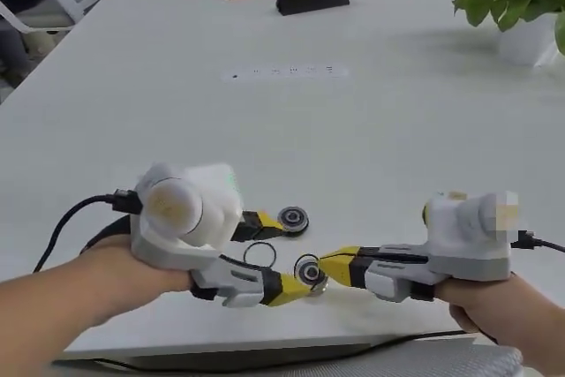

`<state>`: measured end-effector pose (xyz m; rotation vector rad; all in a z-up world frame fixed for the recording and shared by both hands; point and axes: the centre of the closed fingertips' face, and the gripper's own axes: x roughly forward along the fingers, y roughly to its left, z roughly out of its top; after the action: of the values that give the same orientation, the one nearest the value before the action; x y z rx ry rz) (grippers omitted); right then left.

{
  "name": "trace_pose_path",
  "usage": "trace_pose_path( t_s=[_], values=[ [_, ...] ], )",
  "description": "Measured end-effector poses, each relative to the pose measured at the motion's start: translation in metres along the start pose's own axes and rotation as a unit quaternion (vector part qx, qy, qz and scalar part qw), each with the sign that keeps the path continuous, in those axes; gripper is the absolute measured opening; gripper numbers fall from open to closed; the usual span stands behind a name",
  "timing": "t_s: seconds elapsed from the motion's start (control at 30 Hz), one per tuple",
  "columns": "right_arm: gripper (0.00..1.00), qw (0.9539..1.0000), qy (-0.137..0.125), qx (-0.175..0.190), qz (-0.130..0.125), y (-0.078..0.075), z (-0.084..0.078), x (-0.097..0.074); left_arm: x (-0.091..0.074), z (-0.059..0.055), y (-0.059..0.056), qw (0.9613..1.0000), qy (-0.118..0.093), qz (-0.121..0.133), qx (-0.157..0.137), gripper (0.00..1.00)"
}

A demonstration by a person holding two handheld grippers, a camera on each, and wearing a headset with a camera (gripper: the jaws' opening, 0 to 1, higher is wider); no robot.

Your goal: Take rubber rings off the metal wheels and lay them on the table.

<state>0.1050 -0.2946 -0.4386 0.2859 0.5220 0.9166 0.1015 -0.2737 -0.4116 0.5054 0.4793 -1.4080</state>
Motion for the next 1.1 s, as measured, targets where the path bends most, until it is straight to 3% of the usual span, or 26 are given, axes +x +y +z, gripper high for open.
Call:
trace_pose_path(
  t_s=[0.47, 1.1],
  values=[
    [0.0, 0.9999, 0.003, -0.008, 0.008, 0.004, 0.007, 0.002, -0.025, 0.005, 0.006, 0.9995, -0.022, 0.019, -0.015, 0.54],
    [0.0, 0.9992, 0.013, -0.029, 0.025, 0.009, 0.026, 0.02, -0.059, 0.0, 0.017, 0.9968, -0.04, 0.057, -0.038, 0.68]
  ],
)
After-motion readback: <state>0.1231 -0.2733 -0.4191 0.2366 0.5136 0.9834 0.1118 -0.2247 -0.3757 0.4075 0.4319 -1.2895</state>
